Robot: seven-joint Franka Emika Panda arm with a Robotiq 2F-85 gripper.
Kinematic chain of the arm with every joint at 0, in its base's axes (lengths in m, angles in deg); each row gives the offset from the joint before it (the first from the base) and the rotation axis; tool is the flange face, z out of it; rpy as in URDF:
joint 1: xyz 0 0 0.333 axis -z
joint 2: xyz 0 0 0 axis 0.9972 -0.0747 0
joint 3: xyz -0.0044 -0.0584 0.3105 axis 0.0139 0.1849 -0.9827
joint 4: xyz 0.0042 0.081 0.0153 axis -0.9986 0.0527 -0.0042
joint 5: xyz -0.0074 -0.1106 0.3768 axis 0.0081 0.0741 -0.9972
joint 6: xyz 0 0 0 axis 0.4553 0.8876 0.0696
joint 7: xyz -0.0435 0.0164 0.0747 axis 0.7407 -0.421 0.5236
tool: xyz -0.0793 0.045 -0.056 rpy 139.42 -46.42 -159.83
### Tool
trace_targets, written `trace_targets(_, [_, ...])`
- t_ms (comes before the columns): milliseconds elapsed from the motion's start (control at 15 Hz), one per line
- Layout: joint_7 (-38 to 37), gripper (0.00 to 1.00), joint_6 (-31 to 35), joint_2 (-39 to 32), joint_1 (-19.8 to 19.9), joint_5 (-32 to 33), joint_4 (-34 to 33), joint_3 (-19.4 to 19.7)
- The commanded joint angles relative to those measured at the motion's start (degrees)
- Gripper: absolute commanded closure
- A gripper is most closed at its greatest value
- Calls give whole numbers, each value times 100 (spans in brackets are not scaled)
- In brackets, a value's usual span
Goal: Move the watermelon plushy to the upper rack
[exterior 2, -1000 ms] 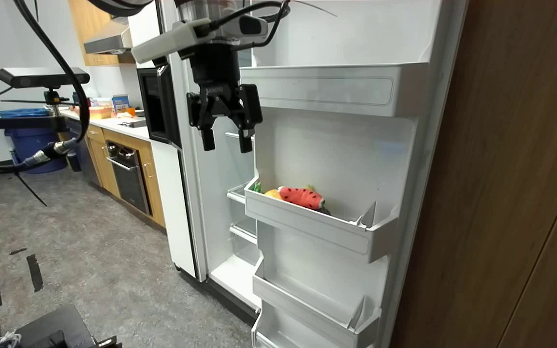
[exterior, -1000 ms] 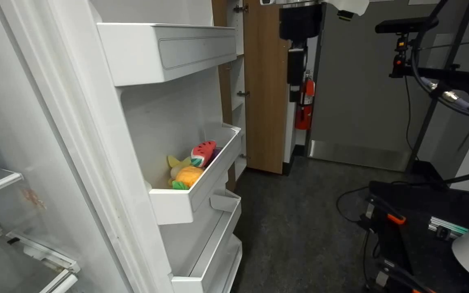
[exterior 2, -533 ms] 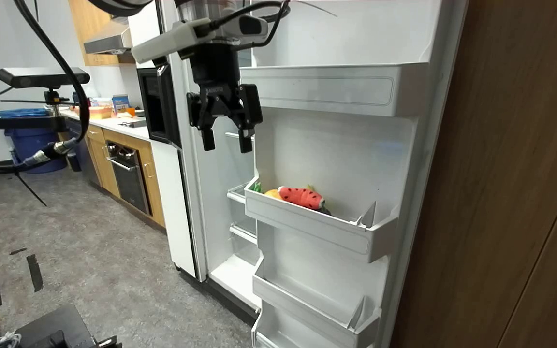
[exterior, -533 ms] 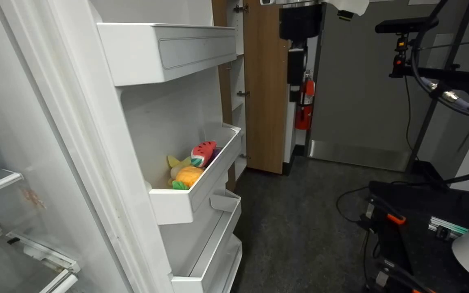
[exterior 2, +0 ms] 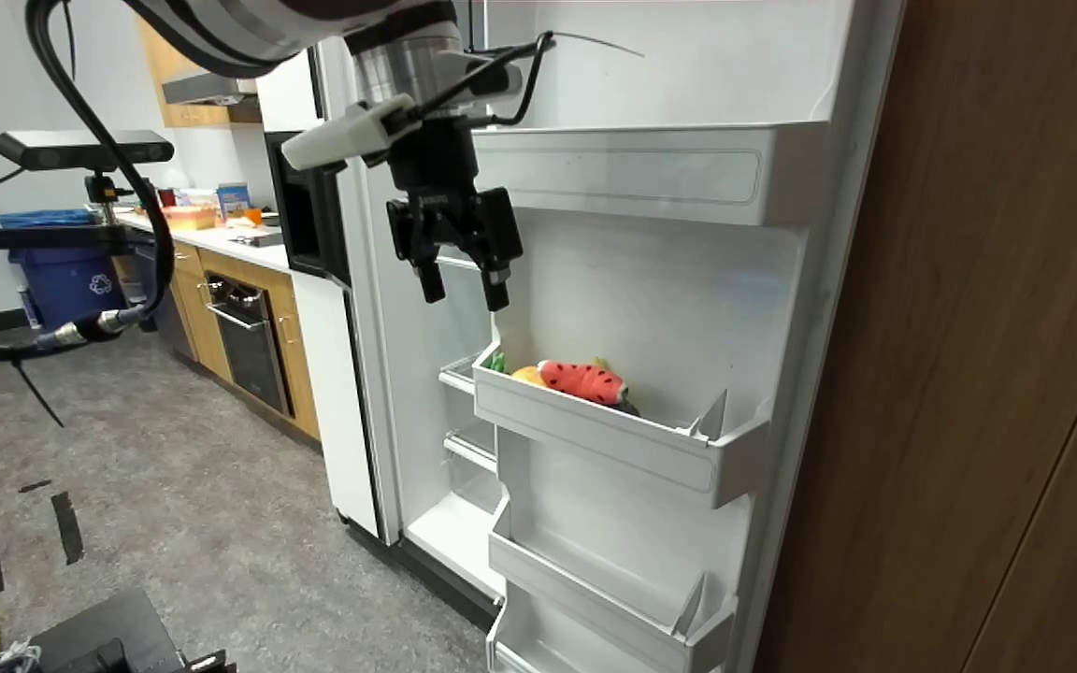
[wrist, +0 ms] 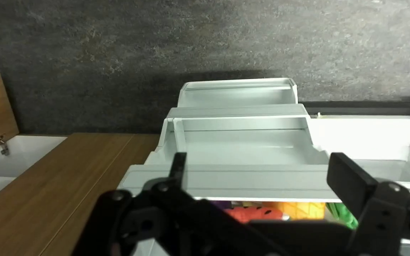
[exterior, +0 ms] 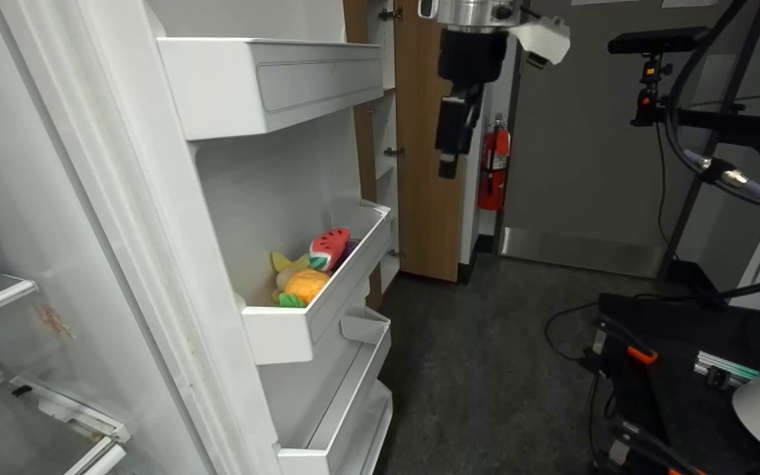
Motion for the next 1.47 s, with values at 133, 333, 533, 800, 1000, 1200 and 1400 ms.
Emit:
trace_targets(133, [-298,0,662,-617,28,44,41,-4])
trace_targets(333, [-437,0,883,-1035,17,183,-39,-39])
trace_targets(533, [-329,0,752,-1028,-29,32,24,8])
trace_targets(800, [-329,0,732,-1203,-42,-36,-72,10])
trace_targets(1000, [-330,0,695,-1203,-42,-38,-107,10])
trace_targets(1200, [-330,0,683,-1203,-42,-38,-109,10])
trace_targets(1400, [-800,0,1143,-1390,-42,-37,5,-37])
